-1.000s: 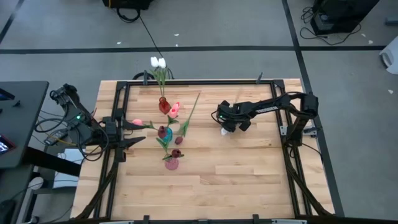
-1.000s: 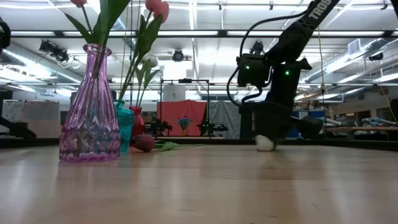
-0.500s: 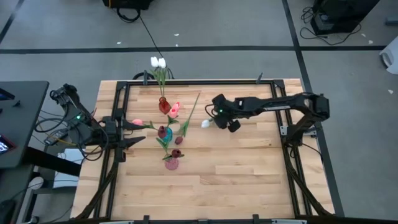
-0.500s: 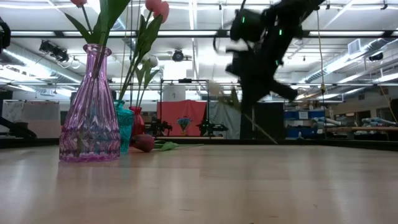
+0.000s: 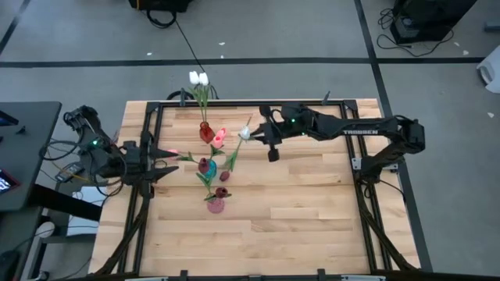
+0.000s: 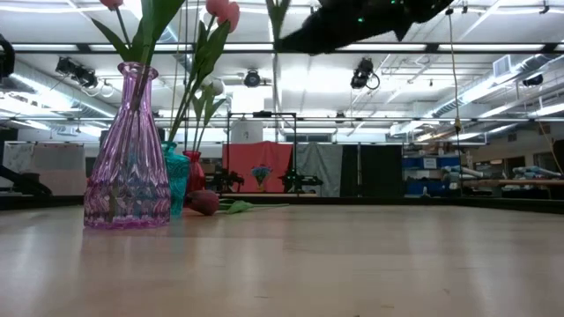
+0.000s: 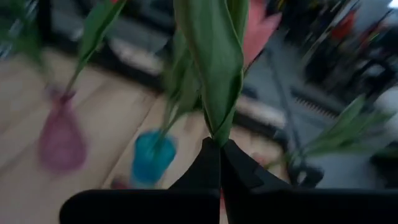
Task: Sort flowers into vase by color
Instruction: Put the white flower into the red vase
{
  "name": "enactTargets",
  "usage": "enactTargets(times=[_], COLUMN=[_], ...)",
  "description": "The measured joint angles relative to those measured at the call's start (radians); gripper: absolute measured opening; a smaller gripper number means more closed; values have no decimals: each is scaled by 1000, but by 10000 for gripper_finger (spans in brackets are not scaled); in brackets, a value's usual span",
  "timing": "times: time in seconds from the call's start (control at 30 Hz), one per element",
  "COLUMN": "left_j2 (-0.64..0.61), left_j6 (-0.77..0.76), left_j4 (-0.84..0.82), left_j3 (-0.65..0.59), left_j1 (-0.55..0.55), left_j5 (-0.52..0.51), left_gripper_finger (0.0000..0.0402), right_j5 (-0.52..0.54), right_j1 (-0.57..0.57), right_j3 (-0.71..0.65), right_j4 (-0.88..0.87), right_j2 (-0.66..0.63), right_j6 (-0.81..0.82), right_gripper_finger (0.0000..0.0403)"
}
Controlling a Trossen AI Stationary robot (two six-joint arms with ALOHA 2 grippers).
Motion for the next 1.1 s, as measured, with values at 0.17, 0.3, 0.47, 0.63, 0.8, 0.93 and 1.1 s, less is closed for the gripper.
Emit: enactTargets(times=[0.17, 0.3, 0.47, 0.63, 0.8, 0.93, 1.1], left_j2=[-39, -56, -65, -67, -68, -68, -68], left_j6=[73, 127, 147, 189, 198, 199, 198], left_j4=[-1, 0, -2, 0, -2, -2, -3], left_j3=[48, 87, 133, 161, 175, 175, 175], left_j1=[0, 0, 0, 0, 0, 0, 0], left_j5=[0, 1, -1, -3, -3, -3, -3], left_gripper_finger=[183, 183, 183, 183, 183, 183, 183], right_j5=[-13, -55, -76, -104, -120, -127, -118], right_j1=[-17, -34, -51, -59, -68, -79, -91], right_j3=[0, 0, 46, 156, 226, 256, 266], right_j4=[306, 532, 633, 640, 634, 632, 626], right_j2=[95, 182, 276, 350, 406, 441, 460], right_j6=[69, 133, 138, 140, 140, 139, 118], right_gripper_finger=[6, 6, 6, 6, 6, 6, 6])
